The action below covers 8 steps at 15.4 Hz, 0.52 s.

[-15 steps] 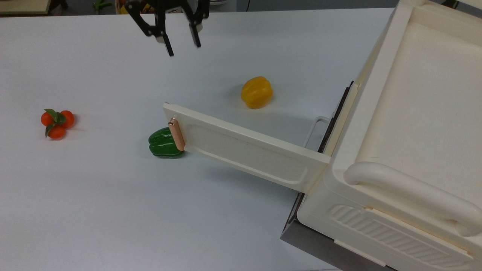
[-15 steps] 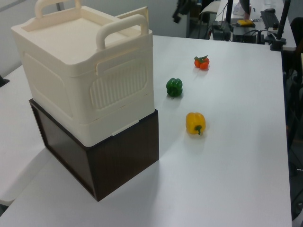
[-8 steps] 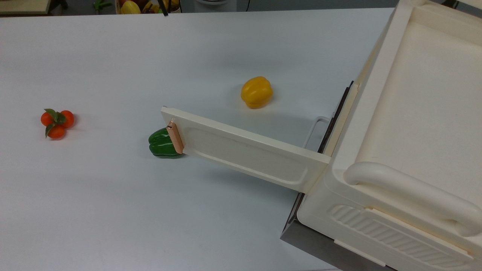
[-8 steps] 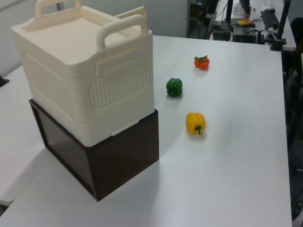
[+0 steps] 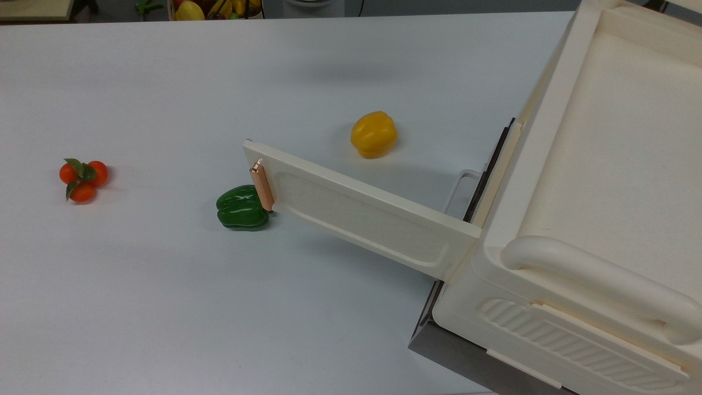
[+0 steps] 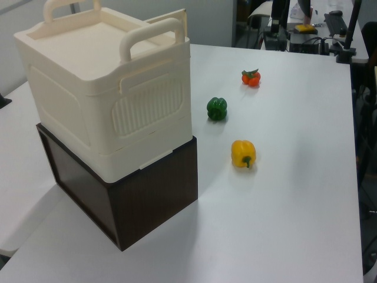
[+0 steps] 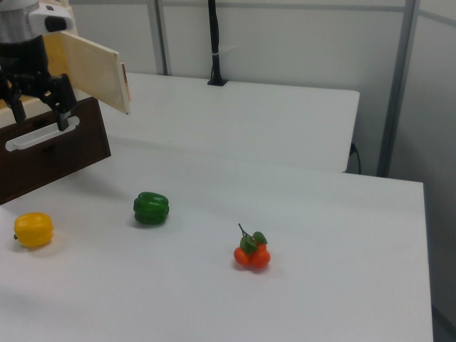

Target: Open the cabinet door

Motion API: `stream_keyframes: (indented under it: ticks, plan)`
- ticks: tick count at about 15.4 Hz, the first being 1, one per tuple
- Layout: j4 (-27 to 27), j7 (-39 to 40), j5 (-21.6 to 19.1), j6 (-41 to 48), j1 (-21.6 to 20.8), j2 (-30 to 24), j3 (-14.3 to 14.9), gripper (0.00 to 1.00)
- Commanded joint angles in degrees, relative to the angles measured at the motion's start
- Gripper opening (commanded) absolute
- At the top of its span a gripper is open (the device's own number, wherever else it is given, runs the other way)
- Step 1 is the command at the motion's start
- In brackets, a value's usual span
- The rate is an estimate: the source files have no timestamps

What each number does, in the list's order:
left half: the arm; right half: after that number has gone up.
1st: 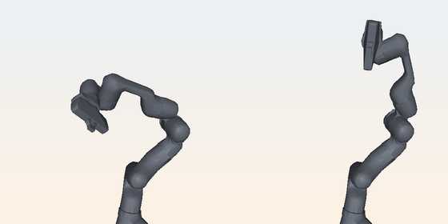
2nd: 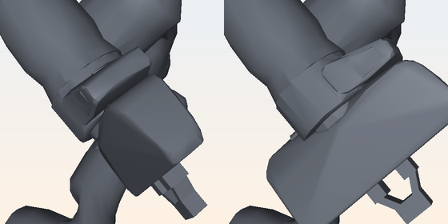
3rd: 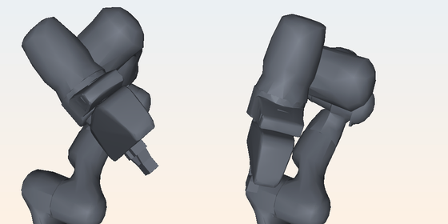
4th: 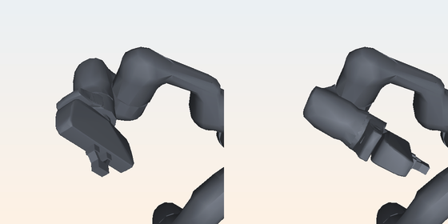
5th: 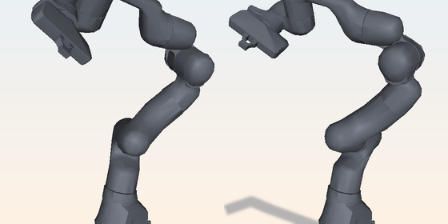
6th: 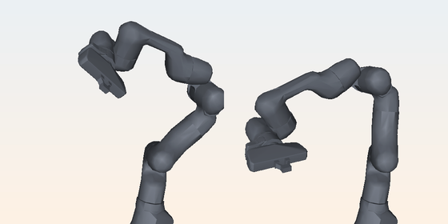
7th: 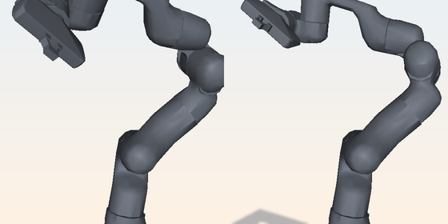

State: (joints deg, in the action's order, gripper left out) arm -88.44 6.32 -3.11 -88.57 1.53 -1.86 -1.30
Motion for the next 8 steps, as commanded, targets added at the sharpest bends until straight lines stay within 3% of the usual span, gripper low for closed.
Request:
stream_keyframes:
  ticks: [1, 8]
  plan:
    - [-2.6, -8.1, 0.4, -5.5, -2.9, -1.0, 2.7, 1.0]
    - [-4.2, -6.3, 0.1, -8.3, -7.8, -0.4, 6.2, 1.0]
